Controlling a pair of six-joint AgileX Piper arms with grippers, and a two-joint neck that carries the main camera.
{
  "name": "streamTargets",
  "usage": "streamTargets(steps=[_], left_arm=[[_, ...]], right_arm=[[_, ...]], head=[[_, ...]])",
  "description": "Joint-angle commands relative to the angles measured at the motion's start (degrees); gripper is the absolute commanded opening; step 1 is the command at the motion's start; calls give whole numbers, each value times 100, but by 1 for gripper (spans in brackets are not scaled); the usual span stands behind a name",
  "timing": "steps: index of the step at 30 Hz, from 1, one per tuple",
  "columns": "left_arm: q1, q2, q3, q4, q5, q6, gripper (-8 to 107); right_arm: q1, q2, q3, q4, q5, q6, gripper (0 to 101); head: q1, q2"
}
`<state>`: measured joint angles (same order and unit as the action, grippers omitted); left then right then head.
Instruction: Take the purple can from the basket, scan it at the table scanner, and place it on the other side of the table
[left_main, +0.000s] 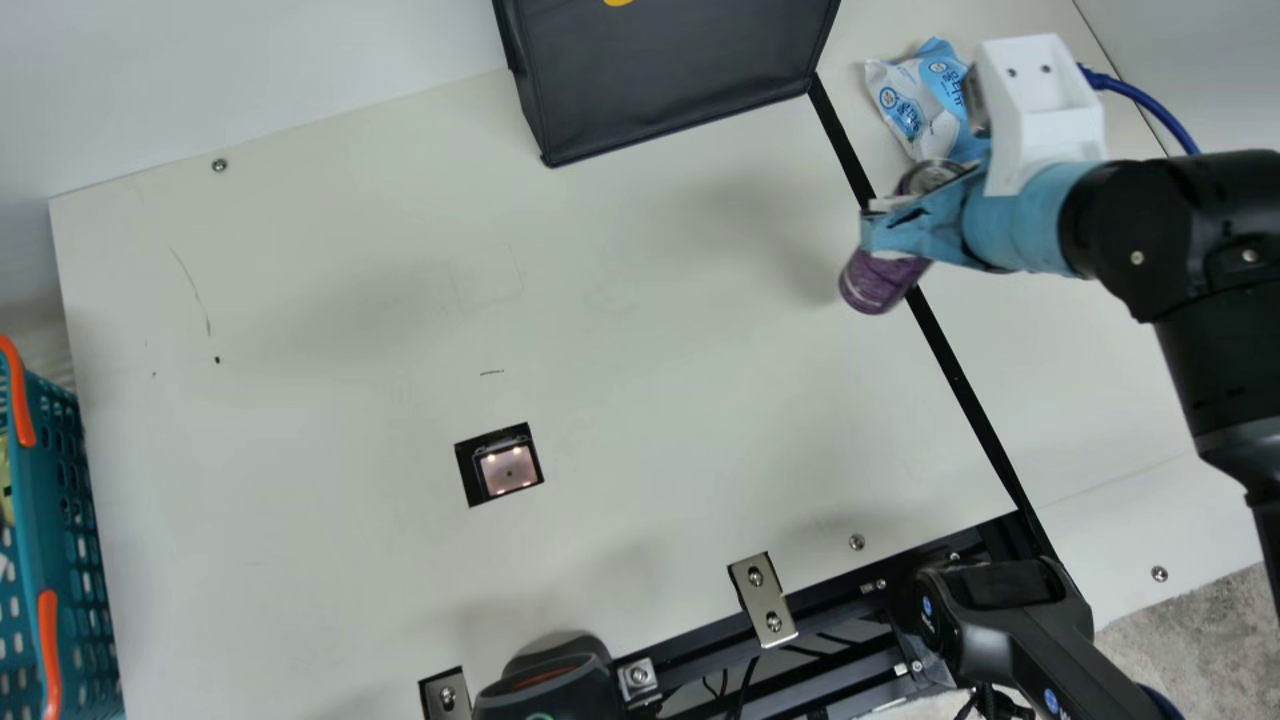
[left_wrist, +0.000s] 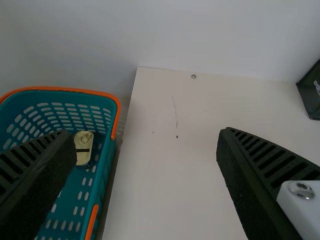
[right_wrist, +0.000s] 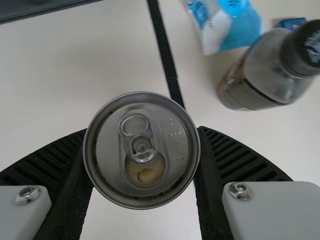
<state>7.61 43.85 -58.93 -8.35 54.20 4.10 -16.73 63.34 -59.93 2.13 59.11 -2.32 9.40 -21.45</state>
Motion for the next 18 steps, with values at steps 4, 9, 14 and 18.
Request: streamTargets(steps=[4,9,14,18], left_arm=[[0,0,0,0,0,0,90],[0,0,0,0,0,0,90],[0,0,0,0,0,0,90],[0,0,0,0,0,0,90]], right_arm=[[-916,-52,38,28,42,-280,0],[-1616,-22,61,16,-47,-574,0],[-2268,112,57,50,-241,-886,0],[-2721,287,41,116,-452,-1146,0]], head=[[-148,-13],[-148,-13],[-148,-13],[-148,-13]])
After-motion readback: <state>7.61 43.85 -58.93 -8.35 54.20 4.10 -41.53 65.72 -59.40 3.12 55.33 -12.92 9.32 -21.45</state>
